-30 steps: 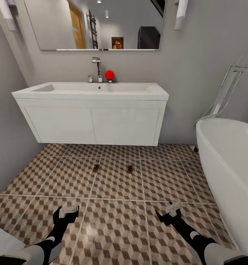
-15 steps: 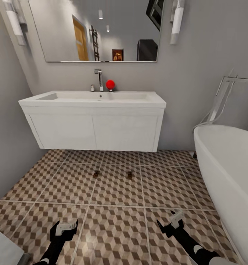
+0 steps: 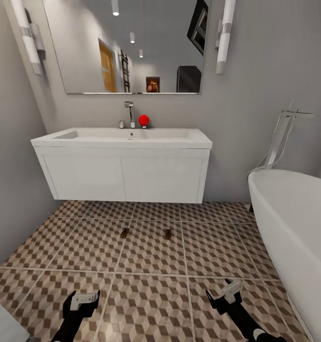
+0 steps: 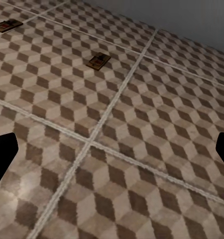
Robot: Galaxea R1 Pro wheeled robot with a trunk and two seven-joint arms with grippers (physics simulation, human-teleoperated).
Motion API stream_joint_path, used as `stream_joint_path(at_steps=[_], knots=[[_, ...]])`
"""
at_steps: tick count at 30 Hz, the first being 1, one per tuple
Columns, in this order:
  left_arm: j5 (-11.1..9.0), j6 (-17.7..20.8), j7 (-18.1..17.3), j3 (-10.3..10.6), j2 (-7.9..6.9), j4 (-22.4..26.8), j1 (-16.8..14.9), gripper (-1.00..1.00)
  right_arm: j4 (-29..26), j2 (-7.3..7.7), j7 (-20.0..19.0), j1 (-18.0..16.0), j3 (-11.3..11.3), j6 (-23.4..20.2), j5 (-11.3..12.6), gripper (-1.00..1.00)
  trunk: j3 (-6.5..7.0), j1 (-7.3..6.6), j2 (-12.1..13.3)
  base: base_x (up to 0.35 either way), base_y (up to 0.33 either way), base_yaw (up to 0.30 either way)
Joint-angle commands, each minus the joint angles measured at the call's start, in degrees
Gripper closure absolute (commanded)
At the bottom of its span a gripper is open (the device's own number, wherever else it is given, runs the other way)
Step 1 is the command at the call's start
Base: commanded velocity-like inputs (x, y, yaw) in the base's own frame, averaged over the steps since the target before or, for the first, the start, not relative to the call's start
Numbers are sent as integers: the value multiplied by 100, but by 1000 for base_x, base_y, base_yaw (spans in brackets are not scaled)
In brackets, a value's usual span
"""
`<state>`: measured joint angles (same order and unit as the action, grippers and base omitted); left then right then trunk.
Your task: Take the four mousetraps from the cabinet in the bathroom and place them on the bathroom floor. Make sure all four end up on the same floor surface, and ensure that at least two of them are either under or directly next to the same bathroom sink.
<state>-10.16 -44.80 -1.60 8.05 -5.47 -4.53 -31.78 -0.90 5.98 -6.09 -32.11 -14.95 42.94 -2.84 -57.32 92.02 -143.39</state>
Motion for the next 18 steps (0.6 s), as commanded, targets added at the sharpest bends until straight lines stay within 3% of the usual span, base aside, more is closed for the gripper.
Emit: stream_joint_path(at_steps=[1,12,18], knots=[[-56,-26,-17,48,2,-20,-8,-100,3,3,-27,0,36,14,-27,-100,-5,-1,-2,0,0,0],[-56,36,-16,48,2,-14,4,-100,3,-2,-15,11,36,-12,0,-100,-5,-1,-2,0,0,0],[-56,290,-16,48,2,-13,5,-100,3,-2,-10,11,36,-18,2,-100,-5,-1,-2,0,0,0]])
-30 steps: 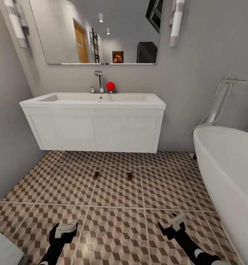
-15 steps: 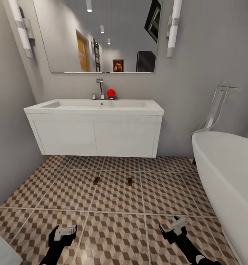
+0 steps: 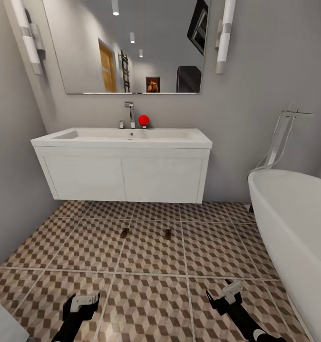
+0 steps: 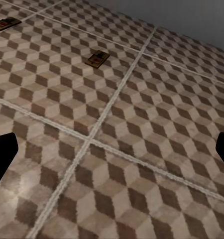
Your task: Take the four mousetraps from the cabinet in the bathroom and place them on the bathroom floor. Make sure all four end up on the same floor surface, and ensure that at least two of them are either under or directly next to the same bathroom sink.
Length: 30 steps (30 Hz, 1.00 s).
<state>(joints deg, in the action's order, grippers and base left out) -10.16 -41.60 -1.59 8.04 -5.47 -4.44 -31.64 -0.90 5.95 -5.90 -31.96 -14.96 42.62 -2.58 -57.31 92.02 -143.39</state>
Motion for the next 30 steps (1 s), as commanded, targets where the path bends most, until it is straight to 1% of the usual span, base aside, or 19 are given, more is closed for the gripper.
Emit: stream_joint_path(at_steps=[1,4,12,16,30], knots=[[-56,14,-17,48,2,-22,-9,-100,2,2,-29,-1,37,13,-24,-100,-5,-1,-2,0,0,0],[-56,185,-17,48,3,-22,-9,-100,2,2,-27,1,37,11,-24,-100,-5,-1,-2,0,0,0],[-56,248,-17,48,9,-21,-9,-100,2,3,-26,4,37,10,-22,-100,-5,-1,-2,0,0,0],[-56,501,-17,48,17,-15,-9,-100,2,-3,69,2,37,0,-20,-100,-5,-1,-2,0,0,0],[-56,562,-17,49,27,-13,-9,-100,2,-9,106,5,37,-135,-23,-100,-5,-1,-2,0,0,0]])
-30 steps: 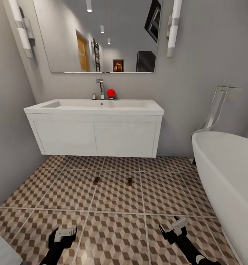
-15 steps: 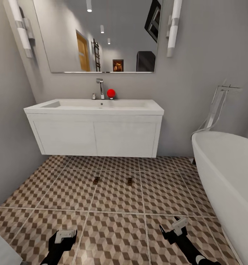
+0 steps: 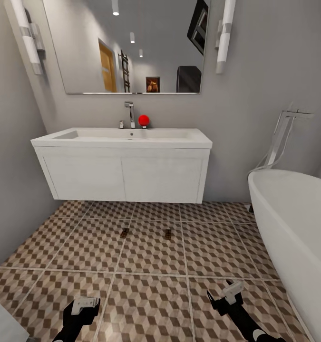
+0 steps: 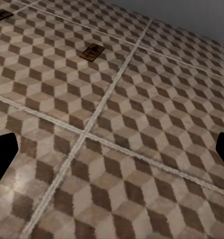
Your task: Take the four mousetraps from the cabinet in the bathroom and place them on the bathroom floor. Make sure all four end up on the same floor surface, and ensure that at least two of them are either under or directly next to the same bathroom sink.
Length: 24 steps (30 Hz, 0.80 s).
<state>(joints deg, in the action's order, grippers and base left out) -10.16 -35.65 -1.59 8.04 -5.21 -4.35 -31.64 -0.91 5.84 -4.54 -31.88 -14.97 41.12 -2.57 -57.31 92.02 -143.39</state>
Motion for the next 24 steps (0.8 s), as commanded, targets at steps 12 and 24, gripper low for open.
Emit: stream_joint_path(at_steps=[12,24], knots=[[-57,-34,-17,51,8,-25,-9,-100,3,-3,-29,-2,38,2,-24,-100,-5,-1,-2,0,0,0],[-57,-30,-17,50,12,-23,-9,-100,3,0,-29,-2,38,2,-24,-100,39,-6,0,0,0,0]])
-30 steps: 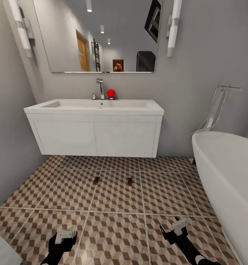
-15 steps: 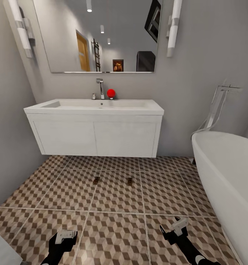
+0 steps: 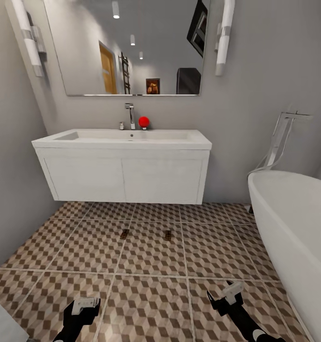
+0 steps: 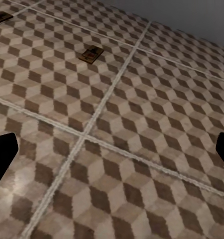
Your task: Take the four mousetraps from the cabinet in the bathroom and place them on the bathroom floor. Make sure all four end up on the same floor surface, and ensure that at least two of them are either under or directly next to the same bathroom sink.
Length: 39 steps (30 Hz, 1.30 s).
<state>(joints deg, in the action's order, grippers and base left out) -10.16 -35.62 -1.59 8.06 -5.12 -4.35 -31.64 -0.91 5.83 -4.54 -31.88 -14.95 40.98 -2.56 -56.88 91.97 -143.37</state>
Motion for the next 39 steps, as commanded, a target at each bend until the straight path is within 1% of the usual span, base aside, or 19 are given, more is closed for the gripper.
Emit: stream_joint_path(at_steps=[1,11,39], knots=[[-56,-33,-17,50,2,-24,-9,-100,3,3,-30,-3,36,15,-25,-100,17,-4,-1,0,0,0],[-56,-34,-17,55,14,-27,-9,-100,3,6,-30,-3,36,15,-25,-100,239,-29,13,0,0,0],[-56,-33,-17,55,43,-30,-9,-100,3,6,-30,-3,36,15,-25,-100,742,-644,1136,0,0,0]])
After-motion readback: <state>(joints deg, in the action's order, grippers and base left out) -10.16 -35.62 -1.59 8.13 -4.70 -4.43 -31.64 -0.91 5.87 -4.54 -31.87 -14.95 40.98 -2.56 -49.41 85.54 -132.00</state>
